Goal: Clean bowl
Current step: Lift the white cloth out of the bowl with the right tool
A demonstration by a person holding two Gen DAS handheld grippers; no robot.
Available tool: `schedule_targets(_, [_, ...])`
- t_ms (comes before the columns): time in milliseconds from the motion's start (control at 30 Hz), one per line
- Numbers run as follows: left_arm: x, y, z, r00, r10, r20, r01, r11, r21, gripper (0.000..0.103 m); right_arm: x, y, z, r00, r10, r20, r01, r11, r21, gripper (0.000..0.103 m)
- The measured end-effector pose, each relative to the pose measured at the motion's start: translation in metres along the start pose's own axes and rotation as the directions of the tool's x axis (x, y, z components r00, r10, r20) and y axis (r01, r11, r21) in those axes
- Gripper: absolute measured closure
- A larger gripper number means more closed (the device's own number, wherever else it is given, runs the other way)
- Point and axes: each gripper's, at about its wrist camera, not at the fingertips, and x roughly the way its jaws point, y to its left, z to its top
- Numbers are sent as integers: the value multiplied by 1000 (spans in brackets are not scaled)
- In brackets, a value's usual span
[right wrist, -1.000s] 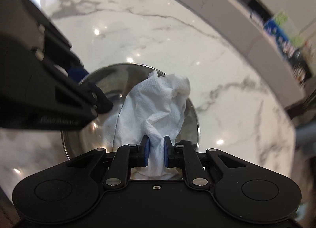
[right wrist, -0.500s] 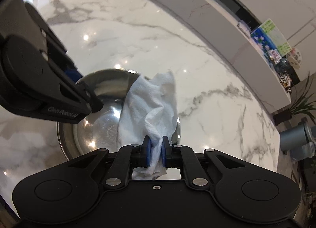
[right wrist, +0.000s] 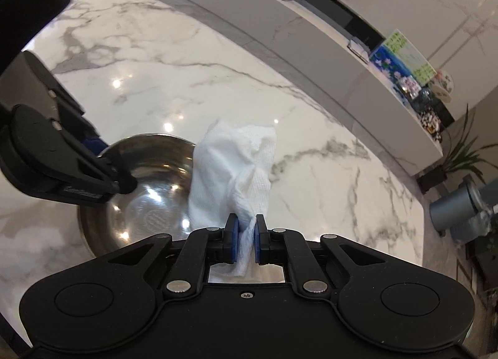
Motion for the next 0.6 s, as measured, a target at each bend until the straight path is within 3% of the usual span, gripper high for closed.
schedule_targets(100, [0, 1, 0, 1000, 5, 4, -5, 1000, -5, 83, -2, -6, -3, 999, -31, 7, 31, 999, 11, 96])
schedule_targets(300, [0, 3, 0, 1000, -7, 11, 7, 1000, -27, 83, 9, -27, -19, 1000, -2, -4, 2, 996, 89, 96])
schedule_targets(533, [0, 6, -3, 999, -33, 25, 35, 998, -60, 72, 29, -34, -44, 1000, 25, 12, -26, 986, 167, 95])
schedule_targets(600, [0, 7, -3, 999, -32, 31, 34, 997, -67, 69, 36, -36, -55, 1000, -3, 7, 2, 981, 193, 92])
